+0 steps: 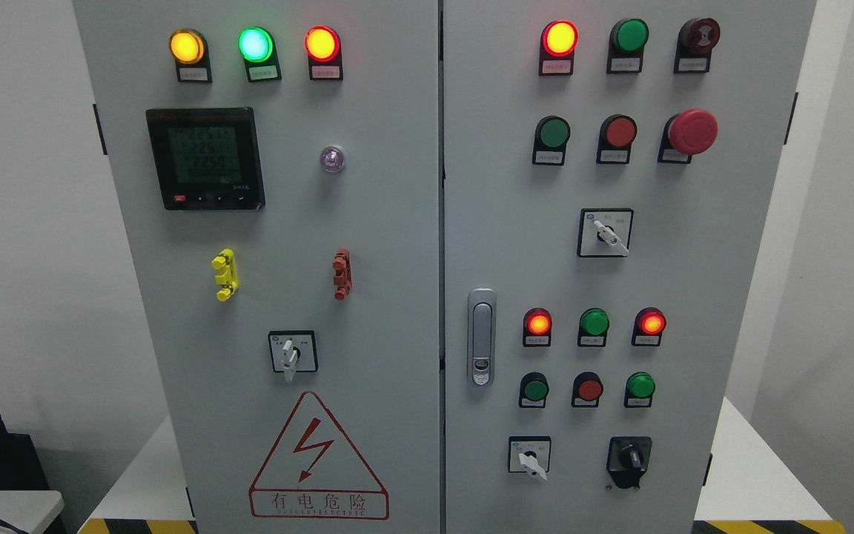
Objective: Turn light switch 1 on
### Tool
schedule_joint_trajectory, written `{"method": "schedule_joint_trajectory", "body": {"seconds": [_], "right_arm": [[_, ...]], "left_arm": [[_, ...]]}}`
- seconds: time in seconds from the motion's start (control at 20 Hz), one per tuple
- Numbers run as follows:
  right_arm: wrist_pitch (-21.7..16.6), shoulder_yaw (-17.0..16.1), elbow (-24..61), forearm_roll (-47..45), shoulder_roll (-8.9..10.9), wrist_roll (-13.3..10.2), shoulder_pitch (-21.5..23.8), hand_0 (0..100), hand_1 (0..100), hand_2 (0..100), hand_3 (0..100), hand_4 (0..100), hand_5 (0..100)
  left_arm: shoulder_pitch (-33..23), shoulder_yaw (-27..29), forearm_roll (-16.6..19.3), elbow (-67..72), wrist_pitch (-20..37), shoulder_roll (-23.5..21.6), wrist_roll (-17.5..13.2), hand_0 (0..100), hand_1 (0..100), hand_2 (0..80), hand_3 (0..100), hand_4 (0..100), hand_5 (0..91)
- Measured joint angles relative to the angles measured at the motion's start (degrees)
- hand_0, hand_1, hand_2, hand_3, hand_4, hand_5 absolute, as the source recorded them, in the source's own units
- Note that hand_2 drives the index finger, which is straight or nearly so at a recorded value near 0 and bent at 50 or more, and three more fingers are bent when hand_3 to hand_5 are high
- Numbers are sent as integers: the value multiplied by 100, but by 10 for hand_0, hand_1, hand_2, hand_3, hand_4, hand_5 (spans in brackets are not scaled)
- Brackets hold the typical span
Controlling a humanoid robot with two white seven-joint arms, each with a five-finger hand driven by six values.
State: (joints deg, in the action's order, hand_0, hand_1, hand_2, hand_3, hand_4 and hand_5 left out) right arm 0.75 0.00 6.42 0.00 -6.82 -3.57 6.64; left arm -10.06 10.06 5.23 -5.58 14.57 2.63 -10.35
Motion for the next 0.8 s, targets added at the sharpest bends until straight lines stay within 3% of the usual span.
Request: {"method": "schedule_joint_trajectory", "body": {"seconds": [0.25, 0.8], "right_arm": [[0, 0, 0, 0, 0, 0, 0, 120, 389, 0, 0, 0, 0], [0, 0, 0, 0, -1, 0, 0, 120, 389, 0, 0, 0, 0]], "left_arm": [[-7, 2, -26, -9, 0, -56, 67, 580, 0, 0, 0, 60, 111], [-241, 40, -440, -326, 22, -354, 253, 580, 0, 0, 0, 120, 95]]}}
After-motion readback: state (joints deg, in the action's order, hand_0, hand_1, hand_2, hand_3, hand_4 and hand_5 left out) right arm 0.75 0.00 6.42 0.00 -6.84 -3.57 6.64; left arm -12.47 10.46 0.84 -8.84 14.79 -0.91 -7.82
